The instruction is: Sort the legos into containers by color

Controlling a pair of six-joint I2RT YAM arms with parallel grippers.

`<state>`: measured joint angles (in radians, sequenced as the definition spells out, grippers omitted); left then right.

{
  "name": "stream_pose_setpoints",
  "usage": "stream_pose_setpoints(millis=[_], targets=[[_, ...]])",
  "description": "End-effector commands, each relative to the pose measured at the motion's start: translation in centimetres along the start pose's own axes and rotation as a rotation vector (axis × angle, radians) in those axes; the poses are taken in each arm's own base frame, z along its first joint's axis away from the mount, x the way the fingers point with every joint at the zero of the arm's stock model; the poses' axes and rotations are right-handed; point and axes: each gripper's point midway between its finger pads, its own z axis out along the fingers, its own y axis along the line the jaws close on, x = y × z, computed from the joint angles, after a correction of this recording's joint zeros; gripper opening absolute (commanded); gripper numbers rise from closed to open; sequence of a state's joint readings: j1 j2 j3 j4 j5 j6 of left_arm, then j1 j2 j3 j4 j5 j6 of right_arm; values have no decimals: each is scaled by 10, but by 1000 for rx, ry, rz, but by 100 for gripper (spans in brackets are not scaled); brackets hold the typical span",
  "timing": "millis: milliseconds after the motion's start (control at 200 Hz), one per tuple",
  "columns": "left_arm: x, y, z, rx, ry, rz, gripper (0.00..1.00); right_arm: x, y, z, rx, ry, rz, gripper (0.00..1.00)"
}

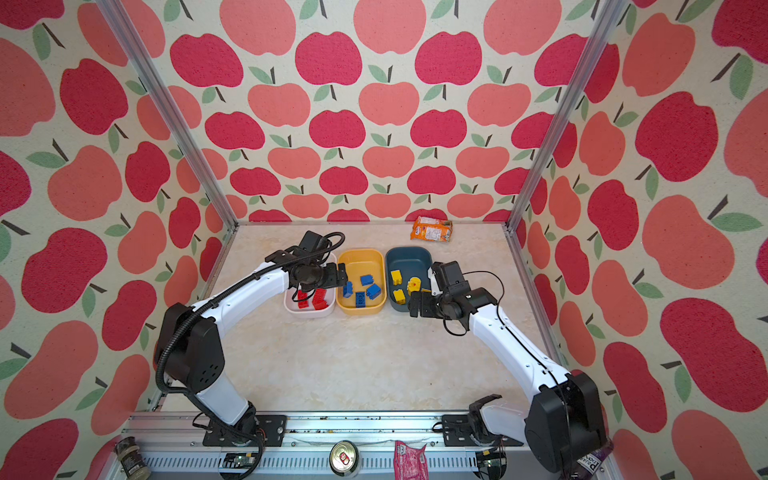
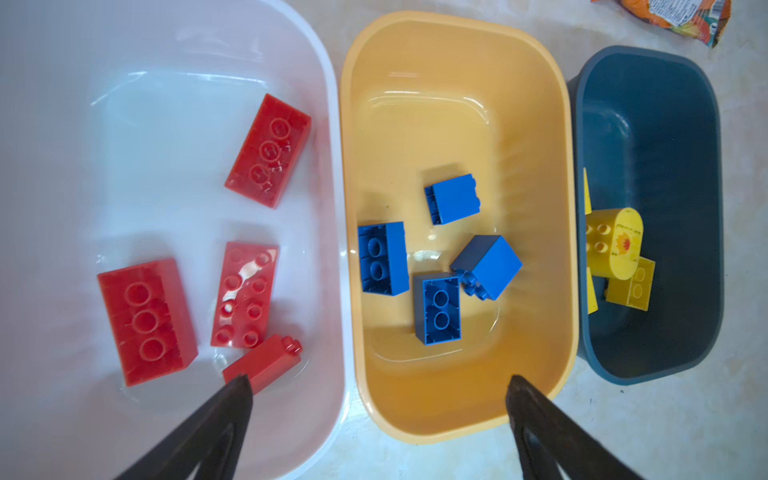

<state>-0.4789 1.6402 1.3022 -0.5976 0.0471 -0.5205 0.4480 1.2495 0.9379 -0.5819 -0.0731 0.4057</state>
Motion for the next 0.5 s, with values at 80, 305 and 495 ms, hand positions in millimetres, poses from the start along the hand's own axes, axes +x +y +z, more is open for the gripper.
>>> stream_pose_setpoints(millis=[80,305,495], targets=[[-15,45,-28,-45,-166,3,100,-37,-6,0,-18,-85,-86,99],[-14,112,-52,-130,-287,-2,99,-58,-37,9,46,-150,-112,99],[-13,164,-57,-179,-385,-26,99,-78,-76,7,160,-241,-138,99]])
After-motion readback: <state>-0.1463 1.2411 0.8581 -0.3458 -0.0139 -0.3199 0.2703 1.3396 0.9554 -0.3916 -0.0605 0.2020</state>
